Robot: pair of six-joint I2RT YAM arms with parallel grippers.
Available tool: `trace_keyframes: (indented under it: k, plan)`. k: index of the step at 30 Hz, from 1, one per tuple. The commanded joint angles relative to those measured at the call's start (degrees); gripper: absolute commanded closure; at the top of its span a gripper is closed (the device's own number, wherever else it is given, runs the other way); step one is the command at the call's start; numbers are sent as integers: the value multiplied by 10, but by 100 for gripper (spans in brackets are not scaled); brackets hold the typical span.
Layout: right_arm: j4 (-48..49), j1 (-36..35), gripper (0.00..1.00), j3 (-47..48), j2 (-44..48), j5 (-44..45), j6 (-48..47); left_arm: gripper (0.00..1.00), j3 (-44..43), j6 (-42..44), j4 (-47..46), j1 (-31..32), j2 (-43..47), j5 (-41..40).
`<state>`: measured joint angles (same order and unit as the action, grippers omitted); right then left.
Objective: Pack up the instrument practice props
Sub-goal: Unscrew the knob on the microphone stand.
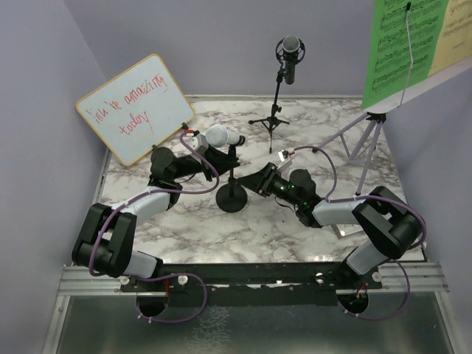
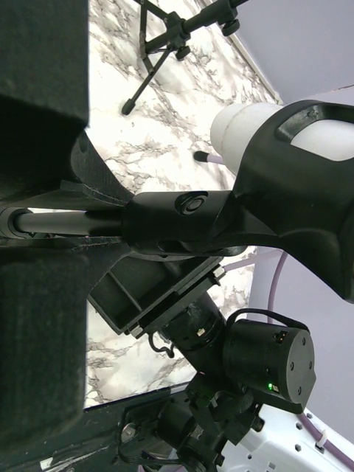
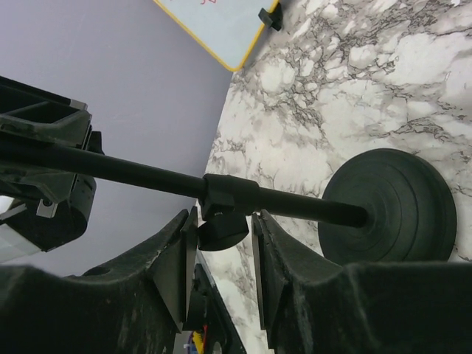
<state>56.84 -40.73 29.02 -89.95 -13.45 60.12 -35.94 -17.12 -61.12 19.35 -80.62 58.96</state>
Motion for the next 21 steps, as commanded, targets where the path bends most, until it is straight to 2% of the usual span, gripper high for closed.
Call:
trace_keyframes:
  k: [1, 10, 17, 21]
  plan:
    - [-2, 4, 60, 18, -23, -20, 22, 100, 16, -16, 32, 8, 9, 33]
    - [-14, 6, 60, 29, -40, -49, 28, 100, 17, -15, 32, 8, 13, 32]
    - [42, 8, 53, 14, -60, -93, 51, 100, 17, -14, 32, 8, 11, 30]
    - [67, 15, 54, -7, -56, -95, 59, 100, 18, -14, 32, 8, 11, 30]
